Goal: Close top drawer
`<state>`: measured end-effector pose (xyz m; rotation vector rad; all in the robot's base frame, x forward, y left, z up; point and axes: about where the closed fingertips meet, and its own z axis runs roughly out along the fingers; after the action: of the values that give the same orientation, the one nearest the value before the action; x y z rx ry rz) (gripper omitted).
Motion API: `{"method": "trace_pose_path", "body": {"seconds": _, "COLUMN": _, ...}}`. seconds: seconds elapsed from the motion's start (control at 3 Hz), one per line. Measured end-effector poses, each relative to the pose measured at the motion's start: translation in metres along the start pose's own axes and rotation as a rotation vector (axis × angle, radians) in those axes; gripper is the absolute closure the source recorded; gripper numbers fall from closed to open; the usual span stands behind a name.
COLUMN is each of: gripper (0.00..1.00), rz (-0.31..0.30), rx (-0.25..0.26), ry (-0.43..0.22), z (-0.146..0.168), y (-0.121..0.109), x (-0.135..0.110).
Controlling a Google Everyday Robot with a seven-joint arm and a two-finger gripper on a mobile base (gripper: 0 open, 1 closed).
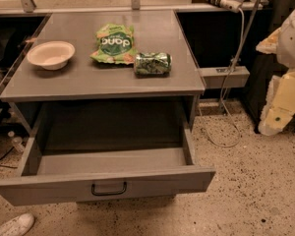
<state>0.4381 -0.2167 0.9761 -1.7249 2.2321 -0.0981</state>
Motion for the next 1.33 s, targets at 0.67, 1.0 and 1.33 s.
{"method": "trace_pose_path", "body": {"seconds": 0.67, "gripper": 0.19, "rz": 0.0, "rx": 0.0, "ry": 0.0, "z": 0.0, "y": 0.0, "x": 0.0}}
{"method": "trace_pose_path", "body": {"seconds": 1.0, "gripper": 0.42, "rz": 0.0, "rx": 0.0, "ry": 0.0, "z": 0.0, "y": 0.0, "x": 0.0}}
{"method": "trace_pose_path", "body": {"seconds": 1.33, "gripper": 0.66, "rz": 0.0, "rx": 0.0, "ry": 0.0, "z": 0.0, "y": 0.0, "x": 0.0}}
